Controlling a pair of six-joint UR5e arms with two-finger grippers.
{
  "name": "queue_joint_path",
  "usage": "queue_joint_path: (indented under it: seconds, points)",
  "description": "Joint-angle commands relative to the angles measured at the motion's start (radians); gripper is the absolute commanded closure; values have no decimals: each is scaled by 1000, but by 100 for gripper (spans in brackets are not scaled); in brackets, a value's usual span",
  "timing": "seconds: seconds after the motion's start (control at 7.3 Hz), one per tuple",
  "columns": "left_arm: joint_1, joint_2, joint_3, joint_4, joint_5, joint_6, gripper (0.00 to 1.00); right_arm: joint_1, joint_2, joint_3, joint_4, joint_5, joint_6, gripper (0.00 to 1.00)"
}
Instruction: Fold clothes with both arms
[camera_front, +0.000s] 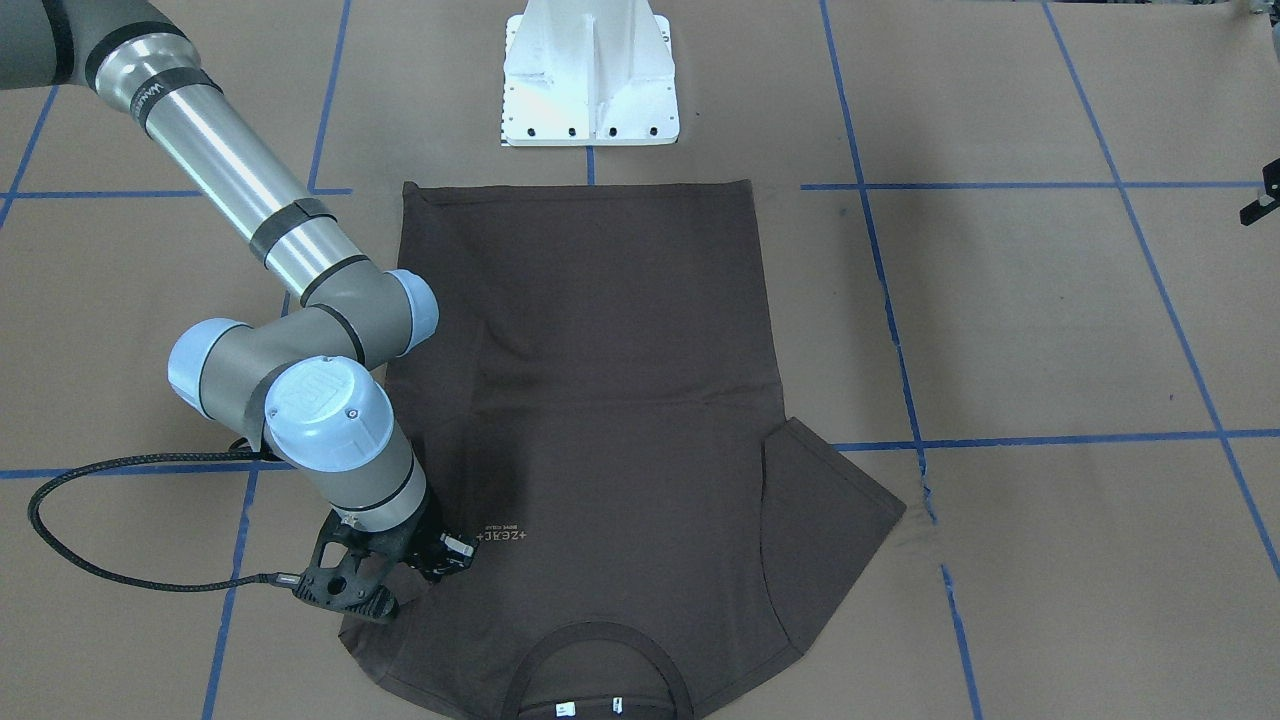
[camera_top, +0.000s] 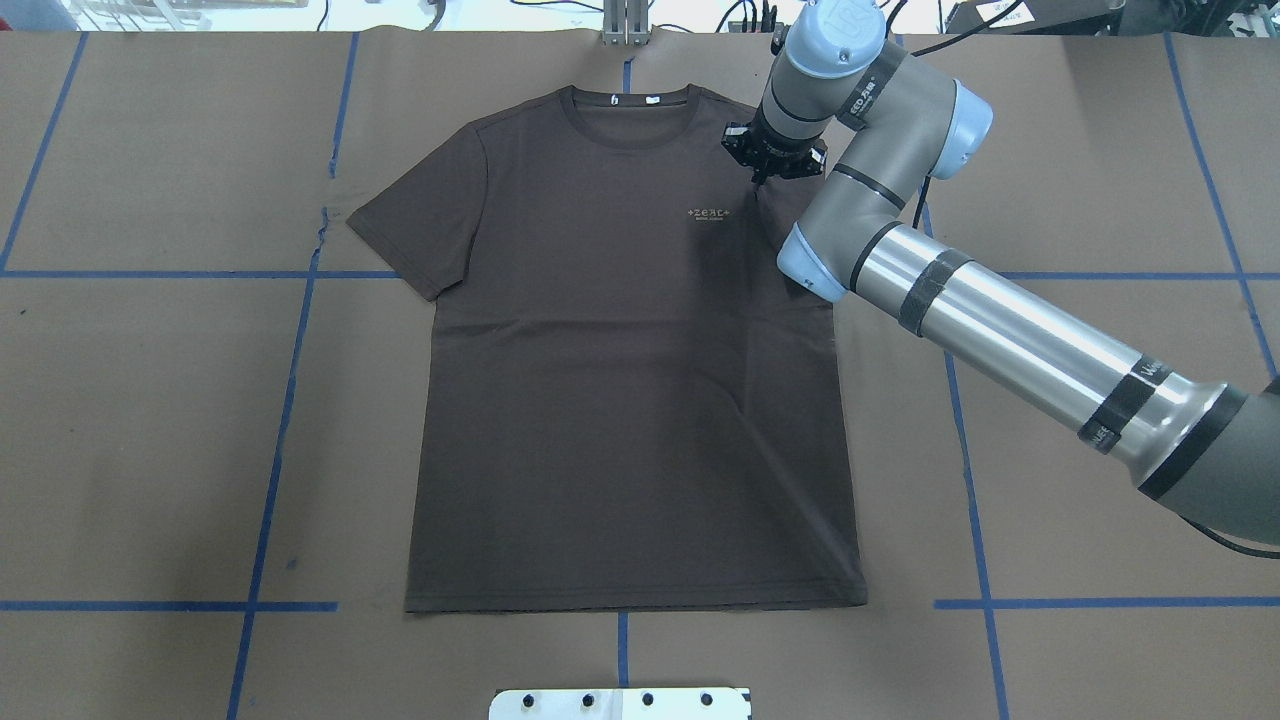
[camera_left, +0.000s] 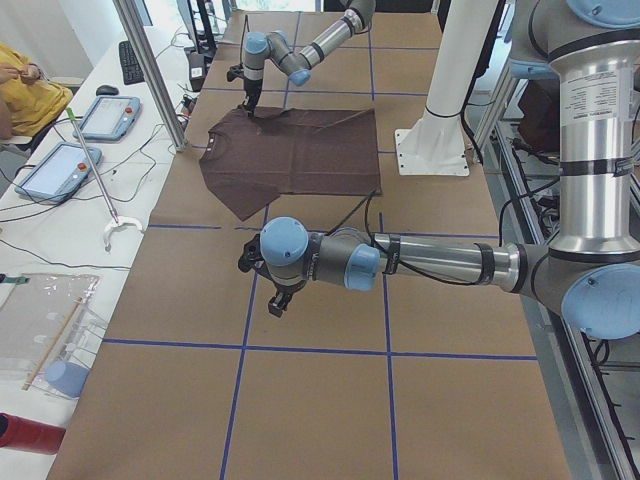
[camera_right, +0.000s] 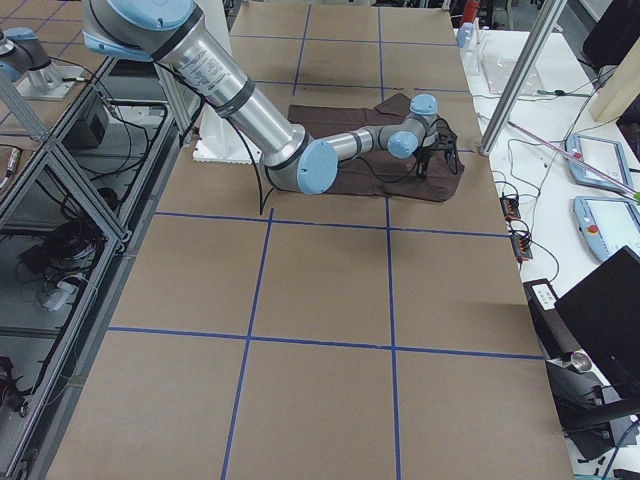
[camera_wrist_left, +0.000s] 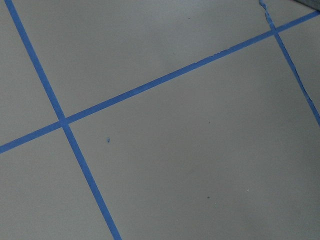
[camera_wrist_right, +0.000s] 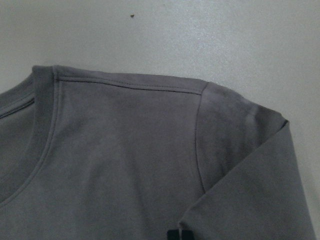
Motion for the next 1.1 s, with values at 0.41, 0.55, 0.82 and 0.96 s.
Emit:
queue_joint_path:
  seconds: [0.41, 0.55, 0.82, 0.96]
  points:
    - [99, -115, -12, -47, 15, -302, 0, -7, -42, 90, 0, -22, 17, 0]
    - [153, -176, -4, -123, 88, -485, 0, 2, -107, 187, -5, 47, 20, 0]
    - [349, -297, 43, -205, 324, -801, 0, 14, -286, 420, -5, 76, 21, 0]
    - [415, -399, 105, -204, 354, -923, 0, 19, -341, 497, -3, 93, 23, 0]
